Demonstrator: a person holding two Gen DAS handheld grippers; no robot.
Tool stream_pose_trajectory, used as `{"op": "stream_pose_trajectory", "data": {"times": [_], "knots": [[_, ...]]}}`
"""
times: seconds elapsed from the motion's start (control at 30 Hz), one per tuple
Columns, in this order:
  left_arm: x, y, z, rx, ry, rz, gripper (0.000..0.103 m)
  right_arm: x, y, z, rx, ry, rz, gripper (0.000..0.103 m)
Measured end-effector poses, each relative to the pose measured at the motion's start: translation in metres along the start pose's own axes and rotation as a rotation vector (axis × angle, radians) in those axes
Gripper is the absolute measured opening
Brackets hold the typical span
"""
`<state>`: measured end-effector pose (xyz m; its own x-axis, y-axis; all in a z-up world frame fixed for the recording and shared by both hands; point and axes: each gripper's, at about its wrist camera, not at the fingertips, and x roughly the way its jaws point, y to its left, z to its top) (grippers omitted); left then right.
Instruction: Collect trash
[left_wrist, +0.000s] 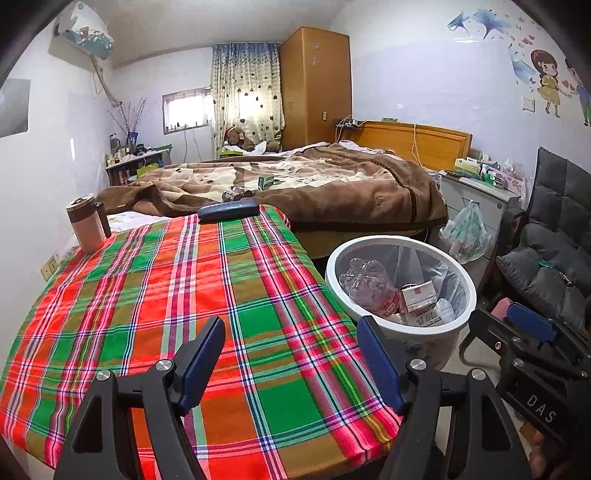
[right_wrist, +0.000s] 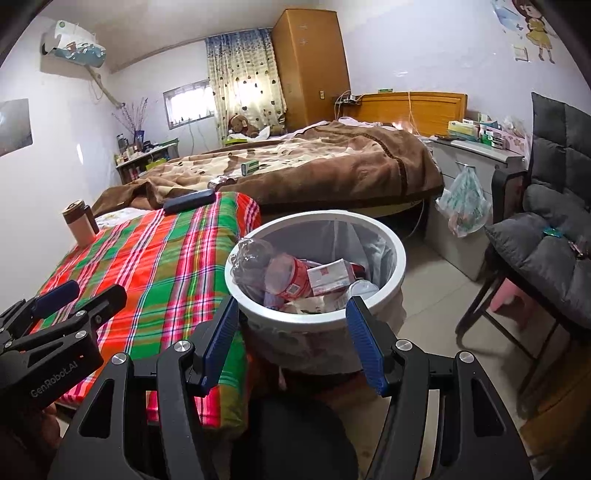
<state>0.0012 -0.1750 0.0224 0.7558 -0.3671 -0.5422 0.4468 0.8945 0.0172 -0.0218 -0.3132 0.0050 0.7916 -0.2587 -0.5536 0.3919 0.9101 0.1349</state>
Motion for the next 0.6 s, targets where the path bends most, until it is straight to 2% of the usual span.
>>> {"op": "stream_pose_trajectory", "data": {"times": [0.6], "knots": [[-0.0031,0.0005,0.0011,-0.007,-0.004,0.001,0.073,-0.0018,0.0027,0.0014,-0.005,-0.003,0.001,0.062]]}}
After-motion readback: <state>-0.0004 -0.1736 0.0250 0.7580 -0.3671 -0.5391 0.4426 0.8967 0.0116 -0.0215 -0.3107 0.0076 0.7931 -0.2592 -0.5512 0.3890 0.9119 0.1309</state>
